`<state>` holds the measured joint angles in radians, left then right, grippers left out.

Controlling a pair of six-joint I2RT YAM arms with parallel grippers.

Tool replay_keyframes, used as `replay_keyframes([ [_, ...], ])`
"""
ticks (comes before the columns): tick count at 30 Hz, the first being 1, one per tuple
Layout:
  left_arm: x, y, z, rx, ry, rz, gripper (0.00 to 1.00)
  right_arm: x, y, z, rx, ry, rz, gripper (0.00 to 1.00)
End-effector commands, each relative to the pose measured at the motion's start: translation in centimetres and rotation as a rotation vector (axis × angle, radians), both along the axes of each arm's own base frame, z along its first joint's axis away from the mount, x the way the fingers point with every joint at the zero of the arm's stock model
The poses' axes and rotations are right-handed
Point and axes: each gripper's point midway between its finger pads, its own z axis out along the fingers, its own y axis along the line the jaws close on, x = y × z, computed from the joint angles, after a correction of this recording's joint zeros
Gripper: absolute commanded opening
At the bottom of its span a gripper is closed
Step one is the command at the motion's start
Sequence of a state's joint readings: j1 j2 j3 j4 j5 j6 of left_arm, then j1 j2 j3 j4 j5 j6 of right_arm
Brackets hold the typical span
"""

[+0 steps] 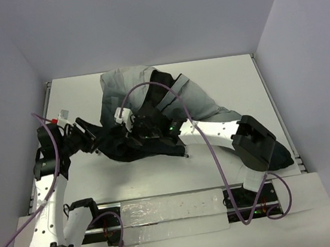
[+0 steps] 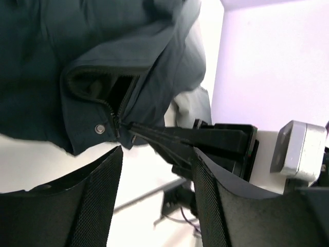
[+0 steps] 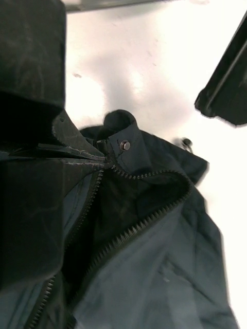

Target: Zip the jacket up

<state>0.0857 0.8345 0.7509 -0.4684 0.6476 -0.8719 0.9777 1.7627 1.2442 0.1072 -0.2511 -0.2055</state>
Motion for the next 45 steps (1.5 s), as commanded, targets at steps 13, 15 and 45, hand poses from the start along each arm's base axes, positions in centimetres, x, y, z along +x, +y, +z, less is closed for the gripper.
replay_keyframes([
  [13,-3.9,-2.2,-4.4,-0.2,0.346,0.082,0.56,-4.2,-1.0,1.8,0.091,0.041,0.003,0.0],
  [15,-3.8,-1.9,-4.9,-0.217,0.374,0.133,0.51,-3.9,-0.9,2.0,0.096,0.038,-0.013,0.0],
  [45,-4.9,-4.6,-6.7,-0.325,0.193,-0.018,0.55,-3.3,0.0,2.3,0.091,0.058,-0.063,0.0],
])
